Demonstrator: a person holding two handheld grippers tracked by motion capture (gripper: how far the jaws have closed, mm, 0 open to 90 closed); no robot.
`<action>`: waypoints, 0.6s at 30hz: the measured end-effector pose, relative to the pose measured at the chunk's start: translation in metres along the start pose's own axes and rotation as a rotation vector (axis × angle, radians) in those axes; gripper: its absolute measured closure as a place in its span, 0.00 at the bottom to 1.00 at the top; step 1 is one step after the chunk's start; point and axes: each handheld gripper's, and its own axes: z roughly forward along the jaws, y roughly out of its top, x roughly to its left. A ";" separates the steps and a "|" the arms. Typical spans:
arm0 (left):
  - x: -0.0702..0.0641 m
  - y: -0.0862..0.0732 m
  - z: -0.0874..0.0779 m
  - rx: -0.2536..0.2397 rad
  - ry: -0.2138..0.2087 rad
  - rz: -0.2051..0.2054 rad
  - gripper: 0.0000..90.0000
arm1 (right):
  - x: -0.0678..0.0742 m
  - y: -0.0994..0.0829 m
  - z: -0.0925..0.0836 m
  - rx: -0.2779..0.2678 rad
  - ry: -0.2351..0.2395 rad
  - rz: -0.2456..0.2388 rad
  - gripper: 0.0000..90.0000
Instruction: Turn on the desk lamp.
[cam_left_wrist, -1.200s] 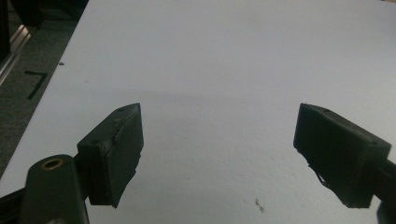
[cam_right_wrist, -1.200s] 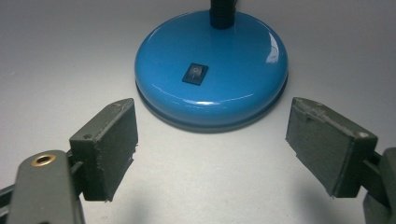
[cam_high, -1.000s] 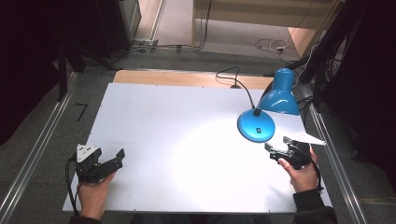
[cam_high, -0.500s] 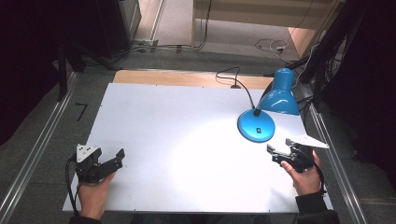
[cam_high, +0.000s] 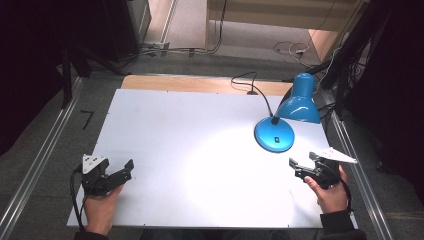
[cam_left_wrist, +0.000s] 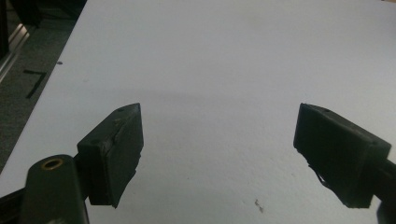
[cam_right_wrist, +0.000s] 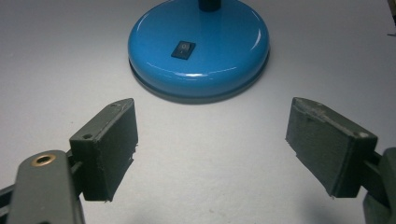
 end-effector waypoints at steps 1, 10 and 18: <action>0.000 0.000 0.000 -0.001 0.000 -0.001 0.18 | 0.000 -0.001 -0.001 0.000 0.001 0.004 0.17; 0.000 0.000 -0.001 -0.006 0.000 0.000 0.18 | -0.006 -0.005 -0.008 -0.003 -0.014 0.010 0.17; 0.000 0.000 -0.001 -0.007 0.000 0.003 0.18 | -0.010 -0.009 -0.015 -0.006 -0.020 0.024 0.17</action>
